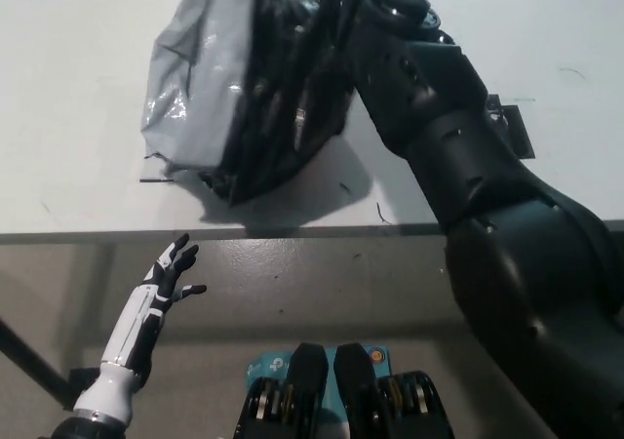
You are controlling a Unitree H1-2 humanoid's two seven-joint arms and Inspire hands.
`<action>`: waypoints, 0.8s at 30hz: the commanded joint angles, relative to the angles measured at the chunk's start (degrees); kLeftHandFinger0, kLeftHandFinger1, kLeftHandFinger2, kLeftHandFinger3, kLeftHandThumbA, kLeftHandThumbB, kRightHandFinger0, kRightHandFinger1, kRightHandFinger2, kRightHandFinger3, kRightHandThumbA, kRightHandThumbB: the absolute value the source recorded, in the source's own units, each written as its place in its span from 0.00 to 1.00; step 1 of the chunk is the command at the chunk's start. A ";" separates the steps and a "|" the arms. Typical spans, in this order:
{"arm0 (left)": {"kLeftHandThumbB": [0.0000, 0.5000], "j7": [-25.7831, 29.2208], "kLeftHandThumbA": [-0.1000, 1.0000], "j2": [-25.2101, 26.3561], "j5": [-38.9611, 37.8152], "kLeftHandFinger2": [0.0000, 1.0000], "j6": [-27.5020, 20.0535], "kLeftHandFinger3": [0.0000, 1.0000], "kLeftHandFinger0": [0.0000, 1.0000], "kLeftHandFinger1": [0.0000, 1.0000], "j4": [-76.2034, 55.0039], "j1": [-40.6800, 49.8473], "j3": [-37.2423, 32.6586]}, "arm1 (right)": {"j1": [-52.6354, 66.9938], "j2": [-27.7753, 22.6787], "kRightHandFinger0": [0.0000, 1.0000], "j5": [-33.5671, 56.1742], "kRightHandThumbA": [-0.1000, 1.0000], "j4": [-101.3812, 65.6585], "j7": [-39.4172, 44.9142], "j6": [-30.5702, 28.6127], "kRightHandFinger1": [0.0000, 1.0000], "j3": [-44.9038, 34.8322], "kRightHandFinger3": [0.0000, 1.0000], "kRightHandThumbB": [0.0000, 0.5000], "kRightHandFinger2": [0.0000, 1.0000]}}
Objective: Use the right hand to pick up a rubix's cube and place it into a plastic bag and lift the bag
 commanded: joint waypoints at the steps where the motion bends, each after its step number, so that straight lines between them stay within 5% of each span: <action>1: 0.35 -1.33 1.00 1.14 -0.78 1.00 -1.68 1.00 0.84 1.00 -1.02 -1.12 -0.26 | -6.09 -7.50 1.00 -25.88 0.70 -9.90 -0.71 1.41 1.00 20.26 1.00 0.90 1.00; 10: 0.38 -1.13 1.00 0.88 -0.59 1.00 -1.22 1.00 0.85 1.00 -1.17 -0.63 -0.35 | -6.99 -14.32 1.00 -31.35 0.76 -15.75 4.63 5.26 1.00 30.71 1.00 0.94 1.00; 15: 0.38 -1.26 1.00 0.91 -0.75 1.00 -1.38 1.00 0.84 1.00 -0.78 -0.86 -0.37 | -6.52 -18.05 1.00 -32.25 0.84 -20.22 6.62 6.36 1.00 33.21 1.00 0.82 1.00; 16: 0.42 -1.25 1.00 0.77 -0.71 1.00 -1.04 1.00 0.84 1.00 -0.80 -1.00 -0.47 | -5.78 -19.96 1.00 -32.42 0.95 -23.66 6.84 6.72 1.00 33.10 1.00 0.77 1.00; 18: 0.45 -1.07 1.00 0.75 -0.38 1.00 -0.69 1.00 0.85 1.00 -0.89 -1.10 -0.50 | -5.17 -23.23 1.00 -32.03 1.00 -29.69 6.75 6.16 1.00 31.43 1.00 0.72 1.00; 24: 0.41 -1.04 1.00 1.01 -0.49 1.00 0.34 1.00 0.83 1.00 -0.68 -3.77 -0.21 | -4.95 -31.46 1.00 -30.18 1.00 -48.81 6.32 6.54 1.00 23.08 1.00 0.66 1.00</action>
